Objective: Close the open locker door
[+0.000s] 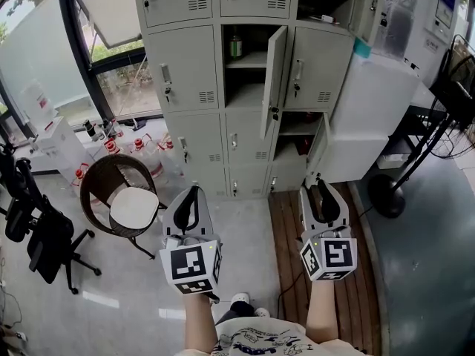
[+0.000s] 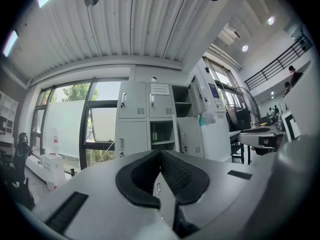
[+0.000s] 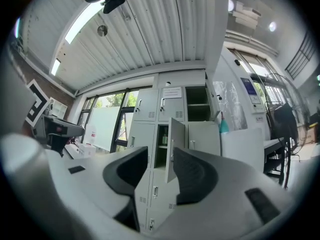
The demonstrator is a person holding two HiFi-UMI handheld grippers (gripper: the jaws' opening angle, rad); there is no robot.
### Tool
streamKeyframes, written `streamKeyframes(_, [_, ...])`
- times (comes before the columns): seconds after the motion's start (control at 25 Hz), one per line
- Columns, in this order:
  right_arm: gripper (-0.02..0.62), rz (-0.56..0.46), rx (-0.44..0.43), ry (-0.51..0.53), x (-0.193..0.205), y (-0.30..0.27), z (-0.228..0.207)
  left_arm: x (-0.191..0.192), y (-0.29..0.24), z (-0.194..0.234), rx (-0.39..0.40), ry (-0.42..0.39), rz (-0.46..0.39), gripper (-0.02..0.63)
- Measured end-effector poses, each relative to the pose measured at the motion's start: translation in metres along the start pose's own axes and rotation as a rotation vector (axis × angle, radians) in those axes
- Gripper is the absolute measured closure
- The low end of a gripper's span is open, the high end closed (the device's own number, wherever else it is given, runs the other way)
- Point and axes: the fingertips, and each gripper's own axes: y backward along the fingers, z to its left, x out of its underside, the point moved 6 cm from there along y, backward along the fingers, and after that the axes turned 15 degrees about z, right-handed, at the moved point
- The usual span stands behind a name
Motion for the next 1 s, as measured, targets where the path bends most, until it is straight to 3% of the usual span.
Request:
streamKeyframes(0.08, [0.413, -0.001, -0.003, 0.001, -0.001, -0.007, 0.003, 0.0, -0.005, 0.004, 0.0, 0.006, 0.0, 0.603])
streamKeyframes(0.12, [0.334, 0.002, -0.005, 0.001, -0.002, -0.01, 0.005, 0.0, -0.007, 0.006, 0.0, 0.009, 0.0, 0.603])
streamKeyframes(0.16, [0.322, 0.003, -0.006, -0.003, -0.002, -0.014, 0.006, 0.0, -0.01, 0.008, 0.0, 0.012, -0.001, 0.603])
streamKeyframes(0.92, [0.324, 0.021, 0.002, -0.06, 0.004, -0.073, 0.036, 0.001, -0.06, 0.058, 0.046, -0.021, 0.001, 0.603])
streamKeyframes(1.0, [0.356, 0.021, 0.002, -0.064, 0.004, -0.079, 0.037, 0.002, -0.066, 0.061, 0.046, -0.014, 0.005, 0.603])
